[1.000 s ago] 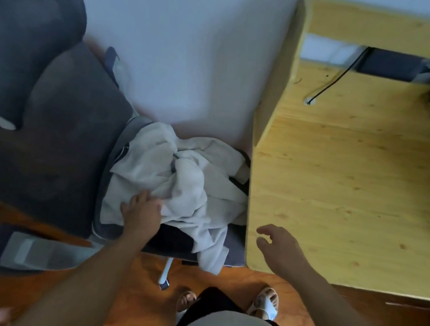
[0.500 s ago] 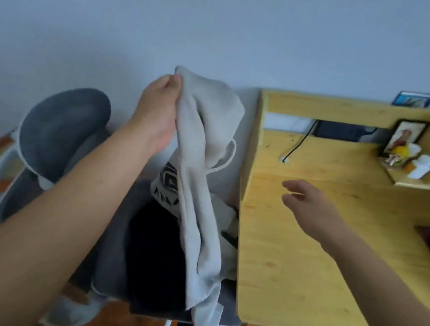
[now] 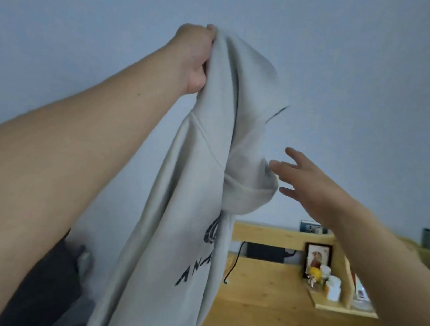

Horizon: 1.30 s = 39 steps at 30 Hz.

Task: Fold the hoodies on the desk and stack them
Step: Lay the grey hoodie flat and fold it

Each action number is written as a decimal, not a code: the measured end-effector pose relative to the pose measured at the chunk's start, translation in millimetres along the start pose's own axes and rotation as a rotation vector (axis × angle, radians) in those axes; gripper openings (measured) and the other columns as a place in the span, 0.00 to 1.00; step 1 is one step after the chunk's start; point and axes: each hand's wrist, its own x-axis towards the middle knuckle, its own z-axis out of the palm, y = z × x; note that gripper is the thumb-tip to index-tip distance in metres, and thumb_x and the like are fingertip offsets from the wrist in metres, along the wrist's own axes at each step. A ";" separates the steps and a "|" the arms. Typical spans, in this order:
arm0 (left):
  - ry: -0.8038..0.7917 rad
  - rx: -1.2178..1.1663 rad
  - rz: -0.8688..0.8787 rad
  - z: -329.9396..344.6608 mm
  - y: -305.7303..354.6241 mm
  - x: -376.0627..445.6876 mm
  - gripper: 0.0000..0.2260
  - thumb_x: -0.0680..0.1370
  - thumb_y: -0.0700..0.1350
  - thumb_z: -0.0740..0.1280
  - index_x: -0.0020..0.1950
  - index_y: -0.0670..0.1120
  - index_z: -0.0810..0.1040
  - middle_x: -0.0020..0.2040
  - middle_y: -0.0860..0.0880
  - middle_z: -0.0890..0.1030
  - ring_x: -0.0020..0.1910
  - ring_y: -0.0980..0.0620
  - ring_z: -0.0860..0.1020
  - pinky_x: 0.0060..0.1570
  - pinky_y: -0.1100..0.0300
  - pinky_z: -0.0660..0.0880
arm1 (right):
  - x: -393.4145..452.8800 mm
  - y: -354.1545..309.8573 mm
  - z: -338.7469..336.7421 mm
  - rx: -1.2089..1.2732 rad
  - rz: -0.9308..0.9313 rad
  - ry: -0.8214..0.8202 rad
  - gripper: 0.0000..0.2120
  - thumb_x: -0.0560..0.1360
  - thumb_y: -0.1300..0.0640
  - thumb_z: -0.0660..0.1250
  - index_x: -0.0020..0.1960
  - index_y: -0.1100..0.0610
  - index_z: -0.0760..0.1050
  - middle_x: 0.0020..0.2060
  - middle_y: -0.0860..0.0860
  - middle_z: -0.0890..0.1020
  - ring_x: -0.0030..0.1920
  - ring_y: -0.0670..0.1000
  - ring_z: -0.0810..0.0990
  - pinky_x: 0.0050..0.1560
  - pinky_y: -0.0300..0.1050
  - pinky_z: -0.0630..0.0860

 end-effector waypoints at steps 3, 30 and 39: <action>-0.010 0.045 0.041 44.1 20.7 -10.7 0.13 0.87 0.43 0.57 0.57 0.37 0.79 0.46 0.41 0.84 0.43 0.46 0.85 0.46 0.50 0.84 | -10.9 -11.4 -33.2 0.153 0.003 -0.080 0.50 0.70 0.40 0.75 0.82 0.44 0.50 0.75 0.44 0.67 0.72 0.51 0.69 0.75 0.54 0.64; -0.352 0.540 -0.038 85.5 -3.5 -64.1 0.12 0.86 0.44 0.56 0.47 0.48 0.75 0.40 0.51 0.80 0.39 0.48 0.81 0.40 0.53 0.81 | -53.7 -30.0 -205.1 0.373 -0.050 0.428 0.09 0.74 0.69 0.68 0.41 0.56 0.76 0.37 0.53 0.82 0.34 0.50 0.83 0.35 0.44 0.81; 0.039 0.784 0.174 117.9 -41.5 -48.3 0.14 0.83 0.40 0.55 0.37 0.48 0.66 0.42 0.44 0.74 0.41 0.45 0.73 0.45 0.48 0.79 | -39.4 -65.0 -243.0 0.267 -0.375 0.711 0.21 0.66 0.71 0.60 0.46 0.51 0.82 0.40 0.49 0.85 0.44 0.50 0.83 0.46 0.46 0.80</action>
